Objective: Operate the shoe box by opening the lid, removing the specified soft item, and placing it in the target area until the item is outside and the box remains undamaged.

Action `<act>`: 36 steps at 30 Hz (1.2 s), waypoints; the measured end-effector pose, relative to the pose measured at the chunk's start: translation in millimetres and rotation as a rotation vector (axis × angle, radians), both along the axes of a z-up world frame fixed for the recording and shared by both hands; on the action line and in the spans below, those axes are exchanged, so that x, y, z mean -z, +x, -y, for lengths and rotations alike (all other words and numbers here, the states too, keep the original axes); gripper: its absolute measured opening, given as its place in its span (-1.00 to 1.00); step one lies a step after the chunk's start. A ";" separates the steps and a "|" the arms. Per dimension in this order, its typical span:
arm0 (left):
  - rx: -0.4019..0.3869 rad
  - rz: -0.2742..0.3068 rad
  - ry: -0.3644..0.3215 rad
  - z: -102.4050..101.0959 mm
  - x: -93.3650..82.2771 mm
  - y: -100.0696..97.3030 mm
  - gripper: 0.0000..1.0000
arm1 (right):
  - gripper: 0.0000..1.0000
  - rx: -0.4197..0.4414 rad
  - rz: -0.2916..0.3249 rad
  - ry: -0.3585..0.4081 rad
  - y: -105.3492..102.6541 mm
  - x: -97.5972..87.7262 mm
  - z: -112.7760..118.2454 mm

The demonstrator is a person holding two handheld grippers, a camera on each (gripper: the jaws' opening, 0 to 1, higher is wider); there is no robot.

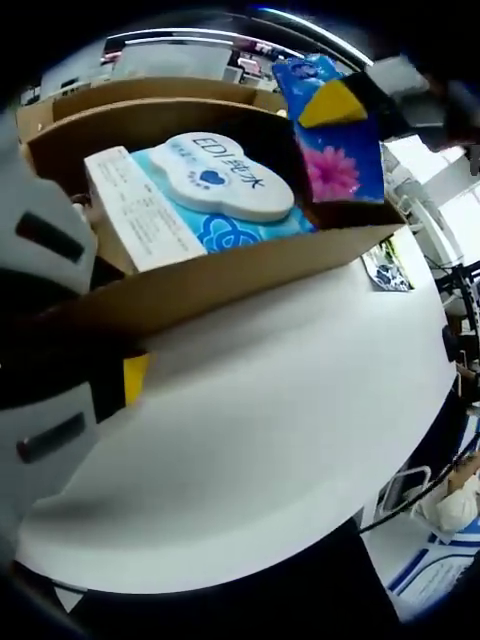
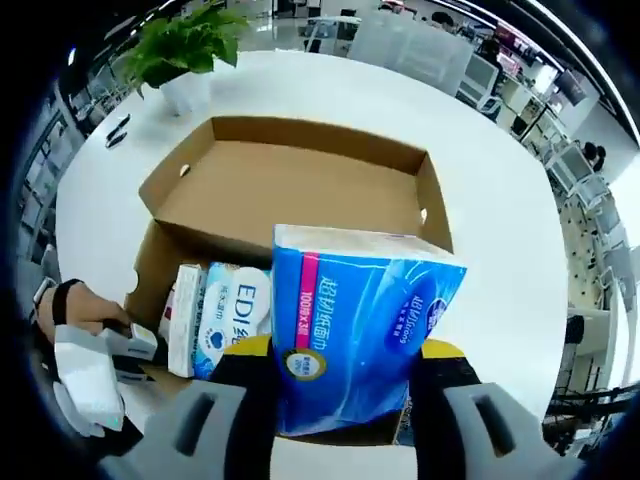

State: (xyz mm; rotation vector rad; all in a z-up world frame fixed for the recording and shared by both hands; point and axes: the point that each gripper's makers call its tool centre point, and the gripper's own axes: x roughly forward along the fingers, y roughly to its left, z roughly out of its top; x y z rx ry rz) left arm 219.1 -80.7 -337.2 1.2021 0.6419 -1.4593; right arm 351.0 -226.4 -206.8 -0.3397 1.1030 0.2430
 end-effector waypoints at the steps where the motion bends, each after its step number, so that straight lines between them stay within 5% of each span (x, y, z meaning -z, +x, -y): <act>1: 0.000 0.000 0.000 0.1 0.0 0.2 -0.85 | 0.02 -0.013 0.018 -0.025 3.5 -7.0 2.6; 28: 0.001 -0.001 0.000 -4.9 3.6 4.9 -0.85 | 0.03 -0.064 0.017 -0.046 3.6 -16.1 -2.2; 36: 0.000 -0.001 0.000 -1.7 4.4 9.4 -0.85 | 0.03 -0.076 0.036 -0.054 0.6 -31.5 3.4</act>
